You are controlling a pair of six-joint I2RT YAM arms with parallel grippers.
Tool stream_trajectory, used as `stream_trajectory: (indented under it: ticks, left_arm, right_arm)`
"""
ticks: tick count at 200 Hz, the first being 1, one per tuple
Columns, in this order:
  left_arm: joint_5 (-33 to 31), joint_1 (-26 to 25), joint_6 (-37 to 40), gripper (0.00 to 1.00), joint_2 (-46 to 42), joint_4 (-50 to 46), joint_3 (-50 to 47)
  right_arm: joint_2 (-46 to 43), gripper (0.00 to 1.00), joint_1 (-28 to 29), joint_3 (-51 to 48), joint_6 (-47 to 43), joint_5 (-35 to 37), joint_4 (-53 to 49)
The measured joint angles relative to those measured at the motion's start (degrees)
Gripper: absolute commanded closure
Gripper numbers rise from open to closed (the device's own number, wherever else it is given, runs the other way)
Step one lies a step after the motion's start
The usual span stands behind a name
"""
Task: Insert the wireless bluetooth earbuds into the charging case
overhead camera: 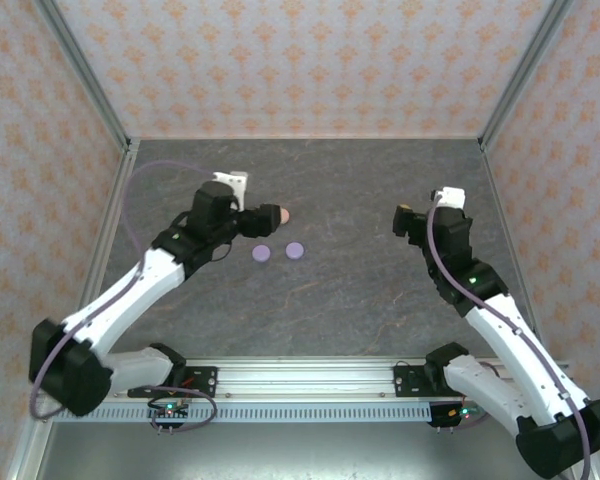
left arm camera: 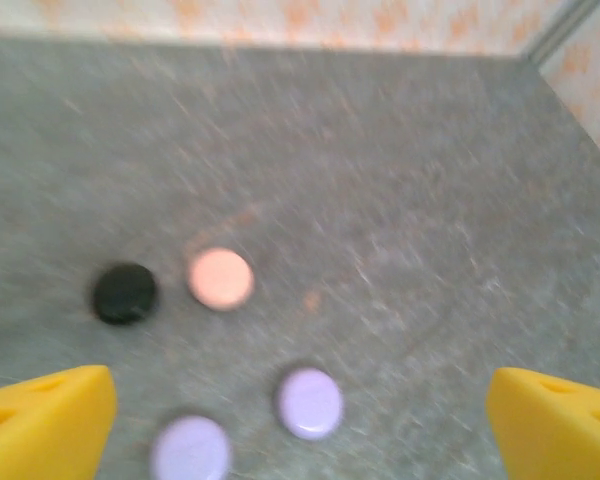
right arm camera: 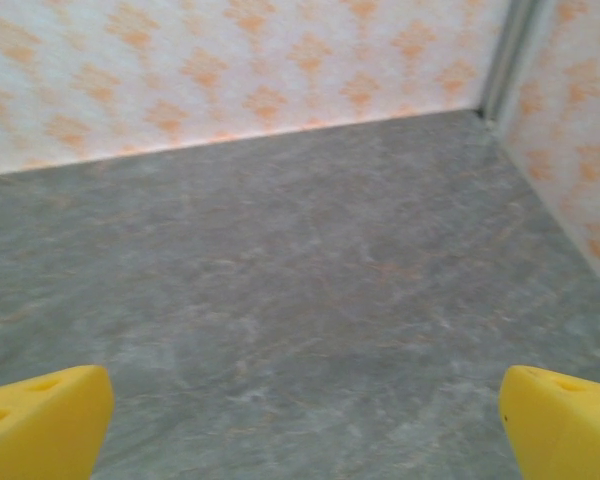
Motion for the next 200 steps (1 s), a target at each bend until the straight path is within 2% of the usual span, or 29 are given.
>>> stream_trajectory:
  ticks: [22, 47, 66, 89, 133, 200]
  left_arm:
    - [-8.0, 1.66, 2.82, 0.0, -7.87, 2.97, -5.16]
    - [-16.15, 4.39, 6.82, 0.0, -12.26, 8.72, -12.81]
    - [-22.25, 6.36, 10.43, 0.0, -12.39, 13.53, -18.43]
    - [-27.69, 9.64, 14.1, 0.0, -8.57, 15.41, -21.22]
    - [-28.17, 14.4, 17.2, 0.0, 1.27, 27.65, -26.38]
    - [-19.69, 17.94, 19.15, 0.0, 15.41, 47.15, -30.32]
  right_arm:
    - [0.11, 0.01, -3.96, -8.09, -2.43, 1.6, 6.95]
    - [2.78, 0.01, -9.51, -16.04, -3.13, 0.79, 16.44]
    - [6.64, 0.01, -11.78, -20.98, -3.15, -0.07, 25.27]
    - [12.52, 0.01, -12.55, -24.92, -3.21, -1.55, 35.26]
    - [23.5, 0.01, -13.38, -27.43, -4.96, -4.42, 53.16]
    - [34.86, 0.01, -17.14, -27.67, -8.07, -11.65, 69.9]
